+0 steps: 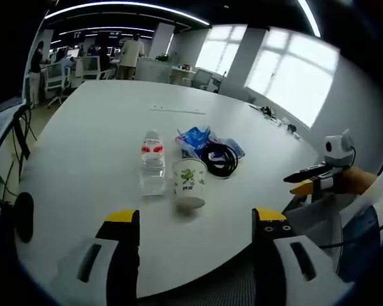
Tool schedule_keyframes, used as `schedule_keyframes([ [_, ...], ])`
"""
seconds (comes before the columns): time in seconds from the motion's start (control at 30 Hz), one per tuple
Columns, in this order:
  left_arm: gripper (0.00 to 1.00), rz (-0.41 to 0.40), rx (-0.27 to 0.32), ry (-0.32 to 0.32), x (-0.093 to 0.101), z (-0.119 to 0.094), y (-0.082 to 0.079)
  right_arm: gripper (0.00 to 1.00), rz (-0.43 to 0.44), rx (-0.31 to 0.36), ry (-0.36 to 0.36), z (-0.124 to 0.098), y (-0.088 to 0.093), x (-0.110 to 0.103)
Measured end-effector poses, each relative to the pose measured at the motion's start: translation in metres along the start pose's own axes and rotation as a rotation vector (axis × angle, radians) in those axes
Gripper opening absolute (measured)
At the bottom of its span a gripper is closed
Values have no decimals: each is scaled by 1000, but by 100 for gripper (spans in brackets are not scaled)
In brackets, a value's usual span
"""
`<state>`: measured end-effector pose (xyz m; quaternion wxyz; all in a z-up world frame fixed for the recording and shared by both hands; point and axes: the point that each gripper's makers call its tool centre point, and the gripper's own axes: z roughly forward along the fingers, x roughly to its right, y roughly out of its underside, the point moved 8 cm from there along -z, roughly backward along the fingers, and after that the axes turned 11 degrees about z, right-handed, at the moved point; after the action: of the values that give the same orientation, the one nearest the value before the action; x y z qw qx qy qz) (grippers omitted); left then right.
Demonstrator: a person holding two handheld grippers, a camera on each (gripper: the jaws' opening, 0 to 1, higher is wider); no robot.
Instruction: Arrange the tabletop items into an orderly group along one side of the table until the central work area is clear of visible clutter.
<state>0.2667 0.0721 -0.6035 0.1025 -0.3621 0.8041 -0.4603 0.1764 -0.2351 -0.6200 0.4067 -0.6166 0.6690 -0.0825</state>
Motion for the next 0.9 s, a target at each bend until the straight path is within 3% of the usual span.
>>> schedule_keyframes([
  [0.53,72,-17,14,-9,-11,-21,7,42,36,33,47,1,3,-3],
  [0.9,72,18,25,31,-18,-23,8,42,-38,52,105,-1,7,-10],
])
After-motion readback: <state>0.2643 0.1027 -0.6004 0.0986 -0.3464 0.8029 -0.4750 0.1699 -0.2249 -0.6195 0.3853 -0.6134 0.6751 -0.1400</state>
